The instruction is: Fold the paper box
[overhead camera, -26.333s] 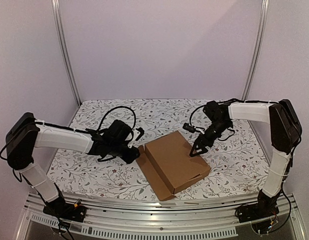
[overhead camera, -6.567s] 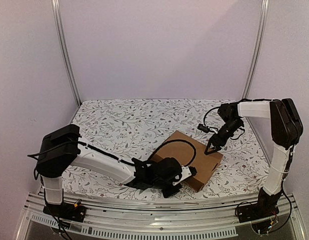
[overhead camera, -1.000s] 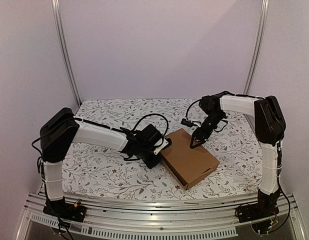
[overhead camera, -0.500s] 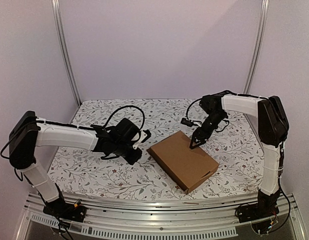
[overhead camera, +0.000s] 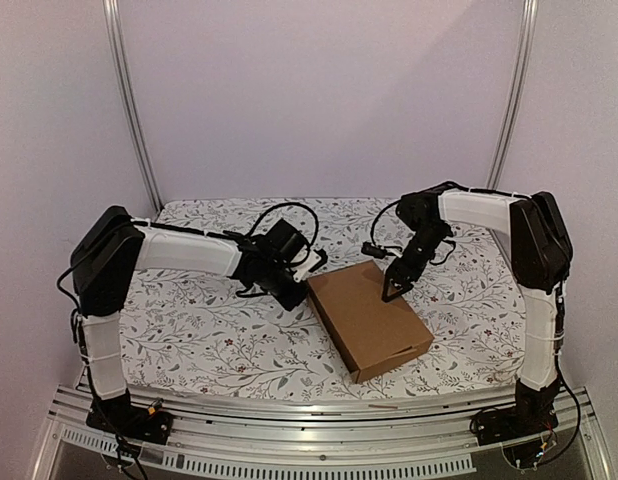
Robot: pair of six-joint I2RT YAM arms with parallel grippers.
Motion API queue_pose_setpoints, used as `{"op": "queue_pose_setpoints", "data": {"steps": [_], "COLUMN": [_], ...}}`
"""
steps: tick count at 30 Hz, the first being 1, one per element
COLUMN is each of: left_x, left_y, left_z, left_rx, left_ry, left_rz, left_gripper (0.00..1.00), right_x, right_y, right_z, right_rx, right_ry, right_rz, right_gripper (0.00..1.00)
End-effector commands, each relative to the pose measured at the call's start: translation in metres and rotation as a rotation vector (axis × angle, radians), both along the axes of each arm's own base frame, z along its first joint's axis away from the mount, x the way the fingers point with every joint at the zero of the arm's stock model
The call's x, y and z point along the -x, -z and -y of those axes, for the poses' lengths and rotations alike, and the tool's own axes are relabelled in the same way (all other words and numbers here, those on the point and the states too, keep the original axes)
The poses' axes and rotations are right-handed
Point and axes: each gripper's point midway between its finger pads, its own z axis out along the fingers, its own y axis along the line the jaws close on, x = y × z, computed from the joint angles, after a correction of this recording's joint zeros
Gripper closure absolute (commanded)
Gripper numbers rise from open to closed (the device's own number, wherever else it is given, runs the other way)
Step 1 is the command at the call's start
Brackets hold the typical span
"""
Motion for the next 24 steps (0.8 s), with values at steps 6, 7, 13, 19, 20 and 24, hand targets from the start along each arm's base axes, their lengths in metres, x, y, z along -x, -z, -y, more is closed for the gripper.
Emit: {"op": "queue_pose_setpoints", "data": {"steps": [6,7,13,19,20,24], "left_x": [-0.020,-0.020,-0.001,0.059,0.071,0.123], "left_y": [-0.019,-0.023,-0.047,-0.051,-0.049,-0.047], "left_z": [0.054,0.050,0.001,-0.035,-0.037,-0.031], "left_rx": [0.082,0.079,0.004,0.022,0.020,0.031], "left_ry": [0.146,0.131,0.022,-0.037,-0.031,0.048], "left_rz": [0.073,0.075,0.091,0.031,0.021,-0.003], "left_gripper": [0.91,0.89,0.81,0.77,0.77,0.80], "right_x": [0.025,0.024,0.015,0.017,0.019,0.030], "right_y": [0.008,0.008,-0.010,-0.048,-0.049,-0.045], "right_z": [-0.036,-0.034,-0.012,0.015,0.021,0.049], "right_rx": [-0.037,-0.029,-0.011,-0.051,-0.051,-0.014], "right_ry": [-0.124,-0.121,-0.048,0.008,0.012,0.001], "right_rz": [-0.020,-0.015,0.011,0.041,0.034,0.042], "right_gripper": [0.35,0.35,0.32,0.26,0.26,0.26]}}
